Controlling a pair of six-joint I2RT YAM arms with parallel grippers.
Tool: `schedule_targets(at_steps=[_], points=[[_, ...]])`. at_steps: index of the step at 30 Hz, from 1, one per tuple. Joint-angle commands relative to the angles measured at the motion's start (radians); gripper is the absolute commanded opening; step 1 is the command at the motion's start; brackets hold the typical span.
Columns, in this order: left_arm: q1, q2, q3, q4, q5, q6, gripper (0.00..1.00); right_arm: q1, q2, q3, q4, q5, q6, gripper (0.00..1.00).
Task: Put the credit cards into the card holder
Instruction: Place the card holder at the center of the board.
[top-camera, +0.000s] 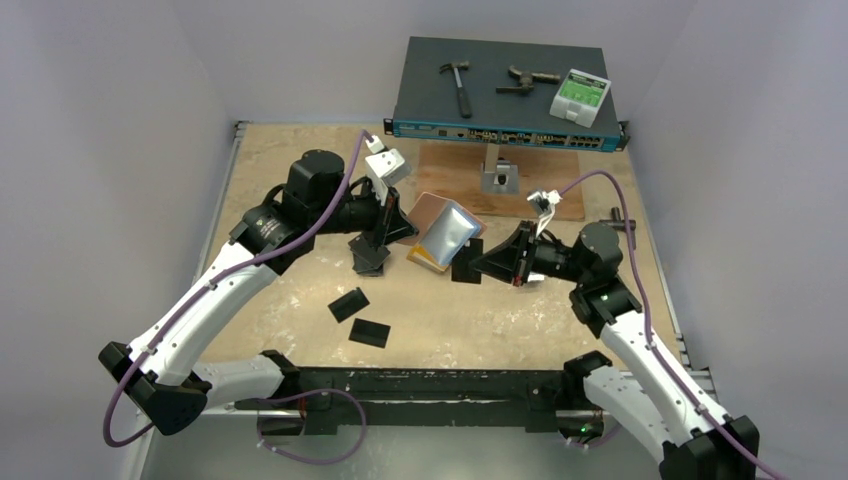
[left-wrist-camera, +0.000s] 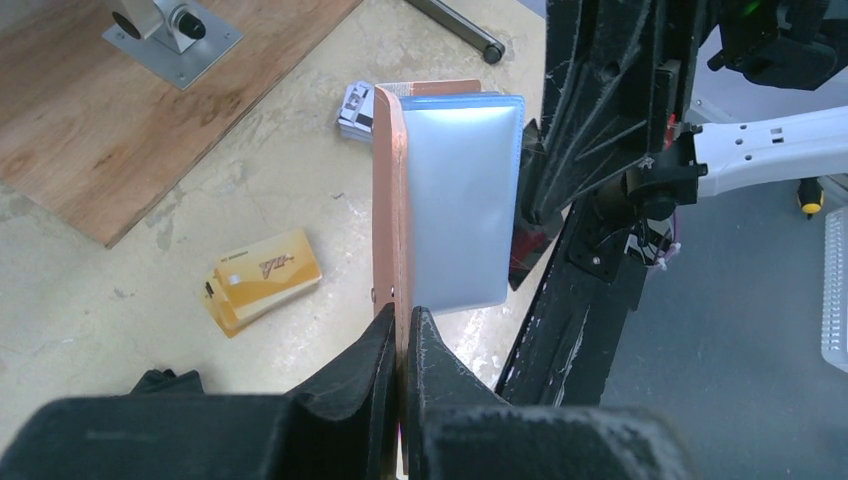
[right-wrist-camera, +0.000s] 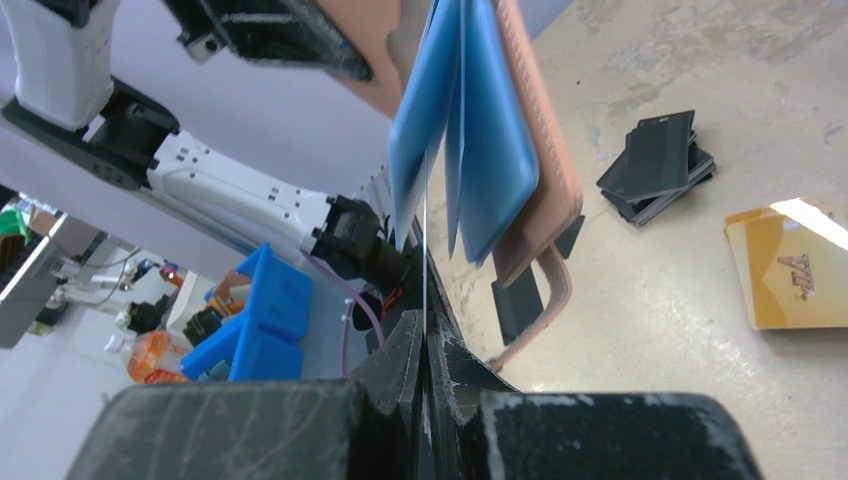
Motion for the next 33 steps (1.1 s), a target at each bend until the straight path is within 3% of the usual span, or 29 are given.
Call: schedule_targets(at_steps=[1,7,12,23,29,33], points=[[0.0,-0.004,0.0,0.057,0.043,-0.015,0.0,0.037,0.049,0.096,0.025,0.083,-0.019,0.0],[-0.003,0.006,-0.005,0.058,0.057,0.004,0.0,0.187,0.108,0.146,0.012,0.256,-0.052,0.0],[-0.003,0.009,-0.011,0.061,0.083,0.003,0.0,0.215,0.116,0.159,-0.005,0.319,-0.071,0.0],[-0.048,0.014,-0.041,0.063,0.25,0.025,0.09,0.231,0.156,0.172,0.015,0.335,-0.073,0.0],[-0.058,0.02,-0.053,0.072,0.237,0.029,0.11,0.243,0.154,0.161,0.03,0.289,-0.075,0.0],[-0.058,0.034,-0.1,0.095,0.177,-0.027,0.06,0.243,0.155,0.159,-0.032,0.266,-0.09,0.0]])
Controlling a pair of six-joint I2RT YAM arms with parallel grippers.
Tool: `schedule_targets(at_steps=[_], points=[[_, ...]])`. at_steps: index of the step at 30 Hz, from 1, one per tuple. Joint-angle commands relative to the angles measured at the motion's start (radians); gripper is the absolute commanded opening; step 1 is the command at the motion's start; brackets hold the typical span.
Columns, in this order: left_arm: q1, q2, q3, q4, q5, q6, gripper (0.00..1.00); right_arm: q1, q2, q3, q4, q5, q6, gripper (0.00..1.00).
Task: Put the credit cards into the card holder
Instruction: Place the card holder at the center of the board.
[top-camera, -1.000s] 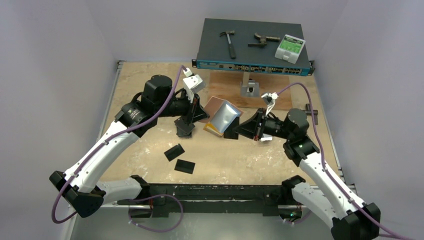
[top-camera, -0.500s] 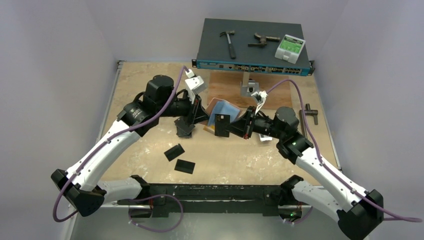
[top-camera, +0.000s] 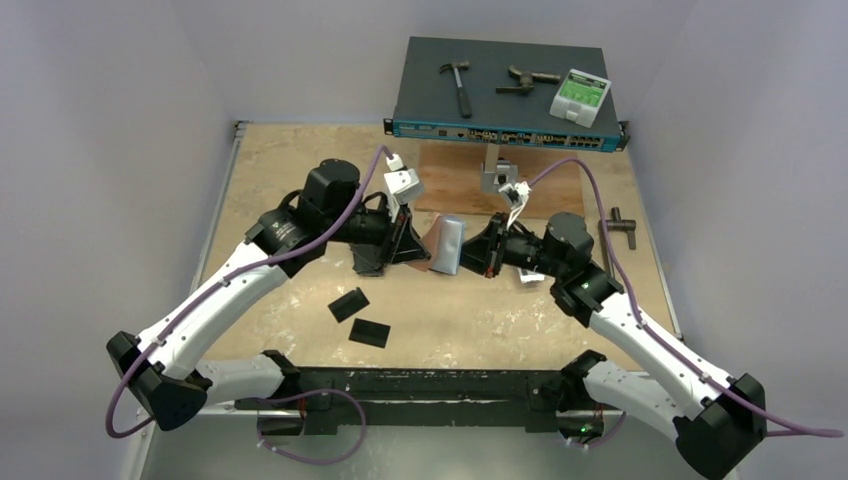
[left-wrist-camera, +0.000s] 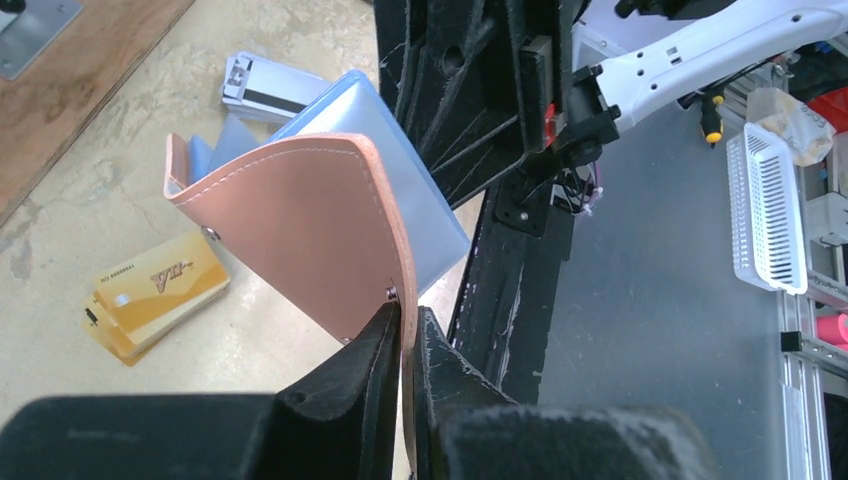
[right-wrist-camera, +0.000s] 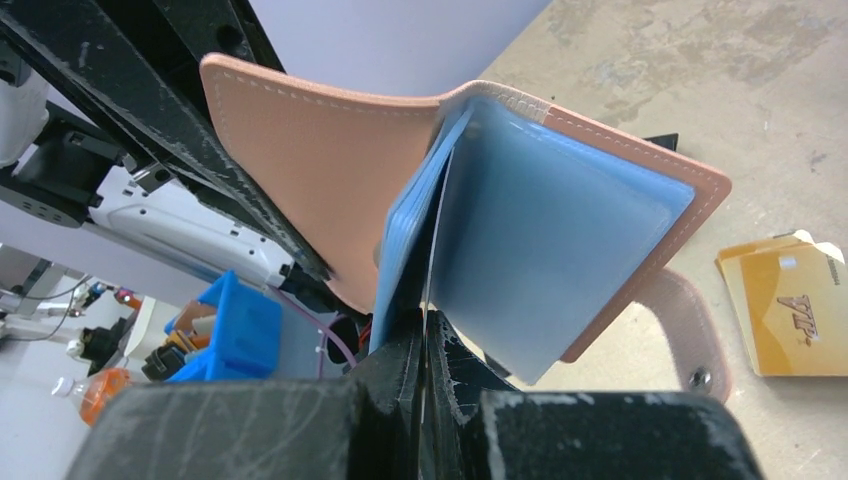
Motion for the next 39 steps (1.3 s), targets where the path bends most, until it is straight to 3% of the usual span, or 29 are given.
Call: schedule_targets(at_steps=[1,5,11,20,26,31,32,35,38,39], points=[[-0.016,0.022,-0.072,0.087,-0.025,-0.053,0.03,0.01,-0.002,0.035,-0.033,-0.034,-0.04,0.0],[-0.032,0.095,-0.154,0.144,-0.117,-0.135,0.0,0.01,0.018,0.046,-0.262,0.016,-0.111,0.0],[-0.051,0.303,-0.124,0.211,-0.14,-0.201,0.0,0.01,0.056,-0.042,-0.426,0.106,-0.152,0.0],[-0.088,0.64,0.017,0.229,-0.019,-0.176,0.0,0.01,0.192,-0.066,-0.476,0.197,-0.165,0.0],[-0.088,0.669,-0.102,0.299,0.09,-0.147,0.01,0.009,0.337,-0.043,-0.482,0.234,-0.175,0.0],[-0.082,0.669,-0.151,0.299,0.09,-0.147,0.01,0.009,0.418,-0.011,-0.437,0.222,-0.17,0.0],[-0.08,0.672,-0.15,0.226,0.106,-0.063,0.19,0.009,0.432,-0.007,-0.428,0.217,-0.17,0.0],[-0.064,0.679,-0.151,0.213,0.11,-0.035,0.33,0.009,0.462,0.008,-0.399,0.204,-0.168,0.0],[-0.044,0.68,-0.151,0.224,0.145,-0.019,0.56,0.01,0.48,0.017,-0.386,0.2,-0.166,0.0],[-0.037,0.68,-0.147,0.215,0.156,-0.004,0.57,0.009,0.484,0.019,-0.389,0.2,-0.168,0.0]])
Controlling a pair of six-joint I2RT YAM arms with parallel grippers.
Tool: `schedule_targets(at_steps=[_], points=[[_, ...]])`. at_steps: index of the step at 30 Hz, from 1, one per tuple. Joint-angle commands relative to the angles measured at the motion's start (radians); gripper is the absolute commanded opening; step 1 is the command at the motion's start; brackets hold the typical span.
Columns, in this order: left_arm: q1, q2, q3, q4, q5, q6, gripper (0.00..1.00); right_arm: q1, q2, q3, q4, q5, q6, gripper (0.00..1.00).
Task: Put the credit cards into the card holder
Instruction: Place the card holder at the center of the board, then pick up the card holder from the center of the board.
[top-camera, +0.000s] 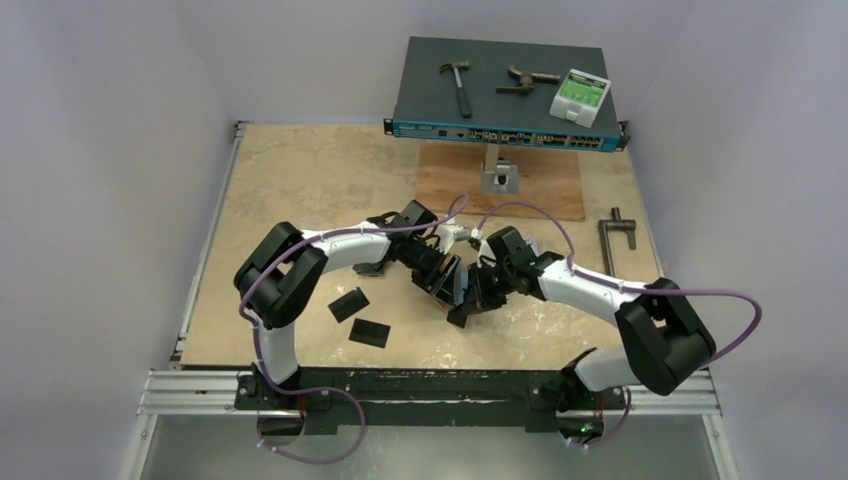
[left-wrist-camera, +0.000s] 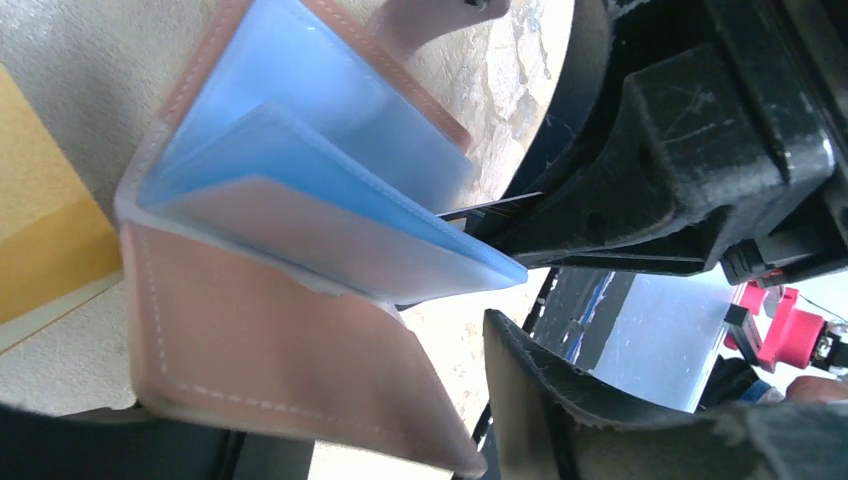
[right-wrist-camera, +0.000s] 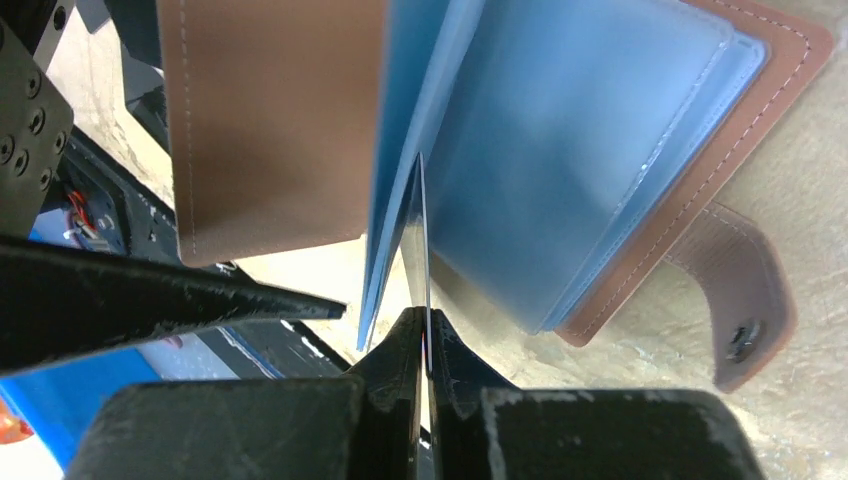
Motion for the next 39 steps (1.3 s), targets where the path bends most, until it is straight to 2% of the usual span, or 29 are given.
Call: schedule_targets(at_steps=[1,3,4,7,11,18,20,26,30,39], points=[[0.012,-0.013,-0.003,-0.029,0.112,0.103,0.58,0.0,0.018,0.059,0.086,0.017,-0.018,0.0],[0.024,-0.02,-0.004,-0.041,0.131,0.127,0.61,0.0,0.021,0.058,0.087,0.015,-0.021,0.0],[0.027,-0.023,-0.005,-0.049,0.142,0.142,0.7,0.0,0.02,0.058,0.086,0.014,-0.022,0.0],[0.037,-0.041,-0.02,-0.061,0.163,0.157,0.76,0.0,0.025,0.066,0.087,0.01,-0.024,0.0],[0.053,-0.069,-0.05,-0.057,0.177,0.156,0.8,0.001,0.023,0.102,0.081,0.003,-0.034,0.0],[0.074,-0.073,-0.063,-0.009,0.156,0.067,0.8,0.0,0.045,0.117,0.101,-0.006,-0.041,0.0],[0.074,-0.067,-0.063,0.0,0.119,0.042,0.76,0.0,0.051,0.112,0.109,-0.007,-0.039,0.0],[0.074,-0.056,-0.053,-0.024,0.023,0.03,0.5,0.0,0.067,0.096,0.128,-0.021,-0.039,0.0],[0.074,-0.048,-0.04,-0.061,-0.037,0.034,0.43,0.001,0.067,0.085,0.142,-0.028,-0.033,0.0],[0.073,-0.055,-0.029,-0.103,-0.096,-0.01,0.34,-0.007,0.056,0.053,0.133,-0.009,-0.031,0.0]])
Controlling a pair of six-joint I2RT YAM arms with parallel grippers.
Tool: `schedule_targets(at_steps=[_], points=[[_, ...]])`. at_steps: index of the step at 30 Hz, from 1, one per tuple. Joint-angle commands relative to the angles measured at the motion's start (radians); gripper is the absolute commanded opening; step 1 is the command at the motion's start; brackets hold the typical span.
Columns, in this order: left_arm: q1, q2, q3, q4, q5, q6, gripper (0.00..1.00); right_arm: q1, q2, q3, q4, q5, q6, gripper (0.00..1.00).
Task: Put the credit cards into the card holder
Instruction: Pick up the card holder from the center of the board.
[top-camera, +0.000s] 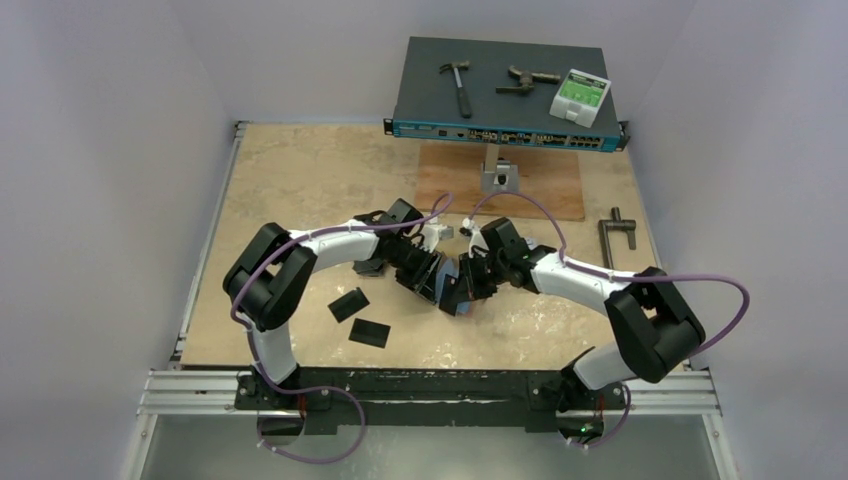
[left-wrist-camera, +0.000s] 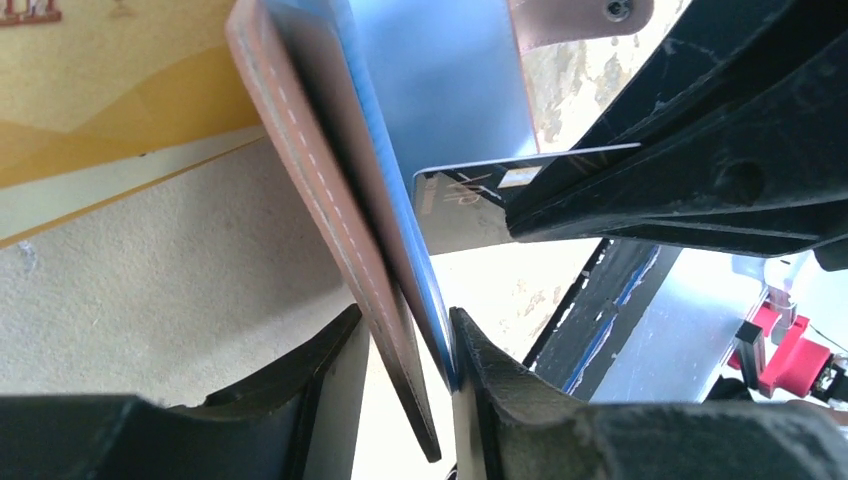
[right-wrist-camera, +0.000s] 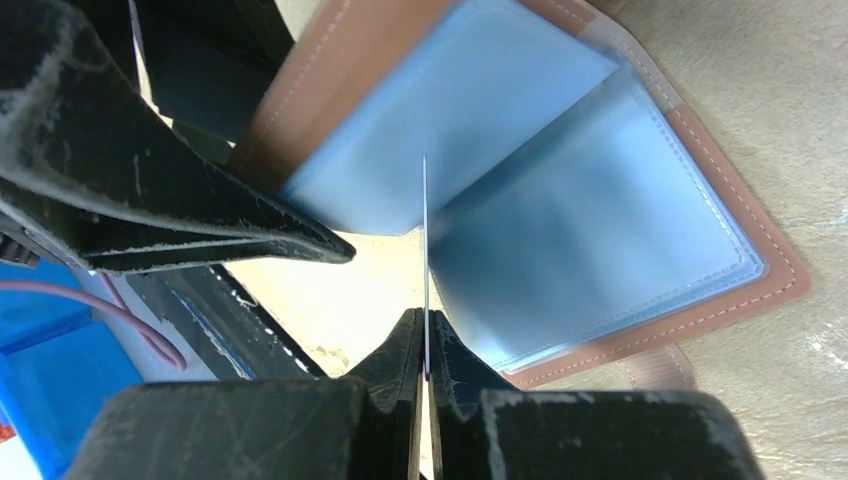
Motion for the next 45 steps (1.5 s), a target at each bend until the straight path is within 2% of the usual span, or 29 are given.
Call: schedule_targets(at_steps=[1,9,18,20,24,28,35,38,45], points=[[-0.002,-0.009,0.02,-0.031,-0.039,-0.03,0.32,-0.016,-0.025,-0.02,0.033,0.013,0.007,0.0],[-0.002,0.002,0.044,-0.046,-0.035,-0.03,0.25,-0.061,-0.003,-0.04,0.051,-0.005,0.019,0.0],[-0.002,0.022,0.069,-0.048,-0.044,-0.035,0.24,-0.158,0.021,-0.079,0.134,-0.159,0.062,0.0],[-0.002,0.027,0.08,-0.049,-0.04,-0.03,0.27,-0.16,0.028,-0.071,0.142,-0.183,0.07,0.0],[-0.002,0.027,0.101,-0.06,-0.011,-0.01,0.43,-0.164,0.057,-0.044,0.121,-0.185,0.065,0.0],[-0.002,0.017,0.144,-0.097,0.02,0.013,0.53,-0.162,0.077,-0.035,0.112,-0.179,0.054,0.0],[0.004,0.016,0.241,-0.14,0.073,-0.007,0.58,-0.162,0.051,-0.031,0.102,-0.158,0.047,0.0],[0.004,0.035,0.26,-0.133,0.065,-0.01,0.61,-0.163,0.049,-0.025,0.099,-0.156,0.043,0.0],[0.001,0.128,0.324,-0.101,0.01,-0.017,0.61,-0.162,0.06,-0.018,0.103,-0.16,0.041,0.0]])
